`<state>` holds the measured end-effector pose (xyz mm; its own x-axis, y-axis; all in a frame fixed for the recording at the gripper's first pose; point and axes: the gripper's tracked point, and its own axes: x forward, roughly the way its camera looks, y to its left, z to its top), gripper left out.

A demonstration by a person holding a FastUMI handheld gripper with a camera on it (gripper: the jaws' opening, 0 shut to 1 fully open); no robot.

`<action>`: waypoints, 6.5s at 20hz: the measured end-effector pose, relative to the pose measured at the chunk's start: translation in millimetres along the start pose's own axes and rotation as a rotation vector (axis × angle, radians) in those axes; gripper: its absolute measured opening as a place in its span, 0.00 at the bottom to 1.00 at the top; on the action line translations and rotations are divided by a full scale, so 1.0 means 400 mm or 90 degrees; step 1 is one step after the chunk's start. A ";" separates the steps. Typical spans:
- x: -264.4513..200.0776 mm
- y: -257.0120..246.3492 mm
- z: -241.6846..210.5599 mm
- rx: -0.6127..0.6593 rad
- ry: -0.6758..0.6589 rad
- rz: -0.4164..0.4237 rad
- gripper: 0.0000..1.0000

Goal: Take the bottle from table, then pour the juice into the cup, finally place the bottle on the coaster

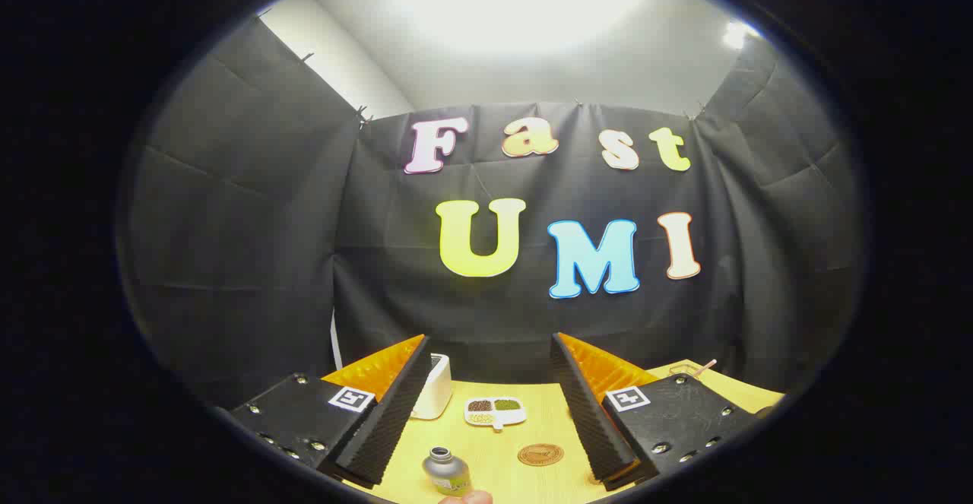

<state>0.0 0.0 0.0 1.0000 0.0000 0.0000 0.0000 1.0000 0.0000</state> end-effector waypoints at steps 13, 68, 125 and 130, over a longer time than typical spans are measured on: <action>-0.042 -0.013 -0.001 -0.011 0.002 0.003 0.95; 0.011 0.184 -0.828 0.002 0.330 -0.030 0.96; -0.005 -0.032 -0.667 0.607 0.321 0.022 0.77; 0.007 -0.052 -0.690 0.704 0.330 0.002 0.77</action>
<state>2.6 -20.9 -275.8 0.8817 0.2551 -0.3970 0.2502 0.4606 0.8516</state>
